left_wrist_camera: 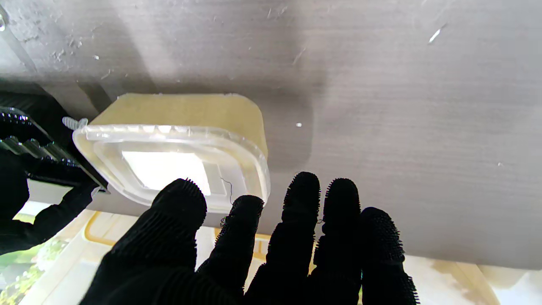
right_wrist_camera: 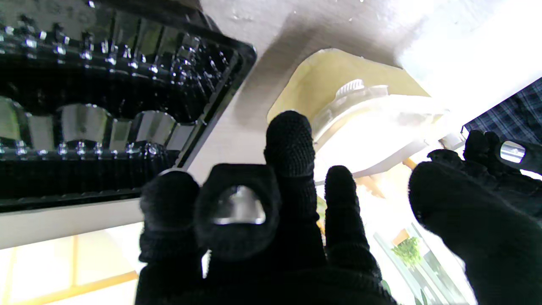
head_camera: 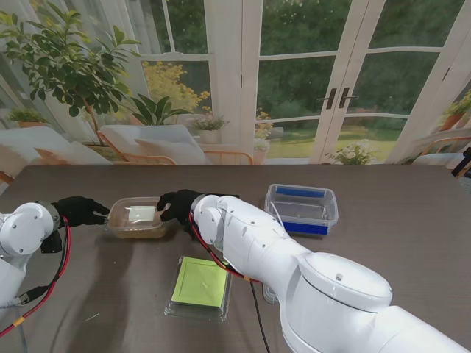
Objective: Pair container bodies with their lids
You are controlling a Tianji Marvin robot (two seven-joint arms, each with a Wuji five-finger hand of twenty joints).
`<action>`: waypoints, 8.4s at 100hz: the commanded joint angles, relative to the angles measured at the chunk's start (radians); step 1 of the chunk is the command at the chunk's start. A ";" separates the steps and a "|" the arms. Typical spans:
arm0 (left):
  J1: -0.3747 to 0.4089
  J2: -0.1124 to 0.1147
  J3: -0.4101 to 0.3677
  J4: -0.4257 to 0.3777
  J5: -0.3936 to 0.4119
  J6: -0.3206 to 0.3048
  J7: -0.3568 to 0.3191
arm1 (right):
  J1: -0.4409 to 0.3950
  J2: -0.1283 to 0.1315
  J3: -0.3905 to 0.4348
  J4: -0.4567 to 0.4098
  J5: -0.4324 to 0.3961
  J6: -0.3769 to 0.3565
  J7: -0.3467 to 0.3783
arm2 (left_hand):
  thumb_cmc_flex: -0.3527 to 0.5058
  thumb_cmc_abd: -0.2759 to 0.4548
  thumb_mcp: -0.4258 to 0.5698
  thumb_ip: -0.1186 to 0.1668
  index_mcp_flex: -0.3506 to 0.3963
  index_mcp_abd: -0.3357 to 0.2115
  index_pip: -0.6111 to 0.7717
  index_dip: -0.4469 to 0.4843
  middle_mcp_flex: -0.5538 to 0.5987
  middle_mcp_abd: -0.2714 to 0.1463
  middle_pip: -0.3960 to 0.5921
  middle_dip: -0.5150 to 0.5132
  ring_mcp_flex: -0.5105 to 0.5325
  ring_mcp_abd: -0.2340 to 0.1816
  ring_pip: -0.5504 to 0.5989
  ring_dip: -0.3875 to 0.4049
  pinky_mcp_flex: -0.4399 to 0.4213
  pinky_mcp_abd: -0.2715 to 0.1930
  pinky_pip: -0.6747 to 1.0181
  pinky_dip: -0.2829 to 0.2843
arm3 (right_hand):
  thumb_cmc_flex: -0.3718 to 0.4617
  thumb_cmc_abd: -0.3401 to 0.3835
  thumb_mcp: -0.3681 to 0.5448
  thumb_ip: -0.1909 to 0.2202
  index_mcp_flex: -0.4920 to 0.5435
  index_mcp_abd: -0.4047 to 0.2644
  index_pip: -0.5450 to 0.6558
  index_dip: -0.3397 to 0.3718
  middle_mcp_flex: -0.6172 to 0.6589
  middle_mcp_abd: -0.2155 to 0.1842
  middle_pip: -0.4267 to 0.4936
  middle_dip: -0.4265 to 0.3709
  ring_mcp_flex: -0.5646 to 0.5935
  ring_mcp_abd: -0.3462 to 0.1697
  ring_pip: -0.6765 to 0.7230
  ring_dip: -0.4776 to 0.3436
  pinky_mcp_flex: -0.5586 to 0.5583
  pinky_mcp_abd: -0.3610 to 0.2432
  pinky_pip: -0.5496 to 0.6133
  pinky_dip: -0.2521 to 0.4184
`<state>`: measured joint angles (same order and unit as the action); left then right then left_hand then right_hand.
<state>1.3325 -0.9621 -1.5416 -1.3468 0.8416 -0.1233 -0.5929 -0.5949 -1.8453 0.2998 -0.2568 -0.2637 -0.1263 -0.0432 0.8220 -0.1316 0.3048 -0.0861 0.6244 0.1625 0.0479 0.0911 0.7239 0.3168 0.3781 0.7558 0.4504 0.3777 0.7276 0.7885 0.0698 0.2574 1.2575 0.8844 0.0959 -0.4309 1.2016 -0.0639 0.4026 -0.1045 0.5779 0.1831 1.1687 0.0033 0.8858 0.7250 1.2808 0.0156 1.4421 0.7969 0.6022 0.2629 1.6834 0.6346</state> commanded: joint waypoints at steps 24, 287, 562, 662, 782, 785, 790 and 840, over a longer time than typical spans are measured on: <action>-0.063 -0.020 0.076 0.025 -0.100 -0.015 0.044 | 0.011 0.029 0.027 -0.005 0.009 -0.037 -0.014 | -0.051 -0.035 0.093 0.034 0.012 -0.003 0.018 -0.001 -0.017 -0.014 -0.154 -0.181 -0.050 -0.007 -0.159 -0.095 -0.041 -0.034 -0.090 -0.073 | -0.028 0.003 -0.021 0.017 -0.003 -0.018 -0.003 0.003 0.017 0.007 0.008 -0.007 0.033 0.013 0.011 0.003 0.459 0.032 0.051 -0.008; -0.179 -0.034 0.309 0.035 -0.172 -0.007 0.050 | -0.238 0.548 0.228 -0.838 -0.051 0.236 0.074 | -0.061 -0.032 0.100 0.031 0.021 0.000 0.022 0.002 -0.063 -0.068 -0.230 -0.324 -0.101 -0.108 -0.353 -0.240 -0.090 -0.094 -0.373 -0.235 | -0.019 0.003 -0.018 0.009 0.091 -0.003 -0.043 -0.003 0.010 0.045 -0.047 -0.045 0.029 0.090 -0.107 -0.050 0.361 0.081 -0.017 0.024; -0.154 -0.087 0.629 0.042 0.044 -0.092 0.497 | -0.668 0.707 0.639 -1.219 -0.277 0.123 0.028 | -0.138 -0.297 0.448 -0.004 0.052 0.063 0.088 0.058 -0.140 -0.045 -0.163 -0.233 -0.182 -0.117 -0.289 -0.179 -0.137 -0.143 -0.378 -0.231 | 0.080 -0.339 0.000 -0.098 0.163 -0.002 0.300 0.167 -0.347 0.032 -0.182 -0.227 -0.291 0.109 -0.759 -0.288 -0.053 0.027 -0.373 -0.011; -0.310 -0.101 0.886 0.201 0.101 -0.007 0.611 | -0.695 0.712 0.688 -1.232 -0.242 0.124 0.056 | -0.178 -0.401 0.550 -0.024 0.110 0.041 0.290 0.170 -0.097 -0.066 -0.071 -0.187 -0.120 -0.111 -0.225 -0.161 -0.098 -0.132 -0.307 -0.228 | 0.075 -0.301 -0.019 -0.088 0.165 0.001 0.279 0.157 -0.340 0.040 -0.189 -0.228 -0.288 0.117 -0.760 -0.286 -0.051 0.029 -0.369 -0.010; -0.373 -0.131 0.994 0.298 0.065 -0.033 0.721 | -0.708 0.713 0.714 -1.228 -0.191 0.129 0.080 | 0.075 -0.410 0.452 -0.100 0.242 -0.081 0.756 0.165 0.093 -0.111 0.043 -0.005 0.049 -0.099 -0.070 -0.113 0.025 -0.108 -0.099 -0.238 | 0.073 -0.252 -0.034 -0.078 0.168 0.013 0.251 0.142 -0.336 0.050 -0.192 -0.228 -0.284 0.125 -0.755 -0.284 -0.054 0.037 -0.366 -0.008; -0.370 -0.130 0.991 0.295 0.066 -0.036 0.720 | -0.709 0.713 0.714 -1.227 -0.189 0.128 0.080 | 0.075 -0.409 0.452 -0.100 0.242 -0.080 0.758 0.166 0.091 -0.111 0.041 -0.003 0.049 -0.100 -0.070 -0.113 0.025 -0.108 -0.099 -0.238 | 0.073 -0.250 -0.034 -0.077 0.168 0.014 0.251 0.143 -0.335 0.050 -0.192 -0.228 -0.283 0.130 -0.754 -0.284 -0.054 0.038 -0.366 -0.008; -0.365 -0.128 0.984 0.288 0.069 -0.039 0.717 | -0.709 0.712 0.713 -1.225 -0.186 0.128 0.079 | 0.074 -0.408 0.450 -0.100 0.238 -0.080 0.758 0.167 0.092 -0.111 0.039 0.000 0.050 -0.100 -0.069 -0.113 0.025 -0.108 -0.098 -0.238 | 0.074 -0.248 -0.035 -0.076 0.169 0.014 0.251 0.143 -0.336 0.051 -0.192 -0.228 -0.283 0.127 -0.754 -0.284 -0.055 0.039 -0.366 -0.008; -0.290 -0.094 0.889 0.216 0.136 -0.078 0.680 | -0.706 0.710 0.706 -1.221 -0.170 0.132 0.083 | 0.073 -0.407 0.449 -0.099 0.232 -0.084 0.763 0.169 0.090 -0.115 0.024 0.006 0.046 -0.107 -0.074 -0.118 0.025 -0.113 -0.100 -0.245 | 0.074 -0.232 -0.041 -0.073 0.166 0.015 0.247 0.141 -0.337 0.053 -0.192 -0.229 -0.283 0.132 -0.752 -0.283 -0.055 0.038 -0.365 -0.008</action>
<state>1.0346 -1.0613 -0.6479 -1.1200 0.9748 -0.1971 0.1050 -1.2970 -1.1309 1.0095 -1.4770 -0.4345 0.0028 0.0242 0.8452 -0.5507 0.7696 -0.1667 0.8519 0.1038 0.7704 0.2536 0.7922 0.2039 0.4105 0.7552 0.4740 0.2643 0.6530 0.6625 0.0959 0.1496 1.1147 0.6475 0.1752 -0.6823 1.1797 -0.1415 0.5543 -0.0920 0.8324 0.3448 0.8138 0.0425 0.7101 0.4949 0.9673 0.1421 0.6771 0.5035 0.5985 0.3047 1.3038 0.6316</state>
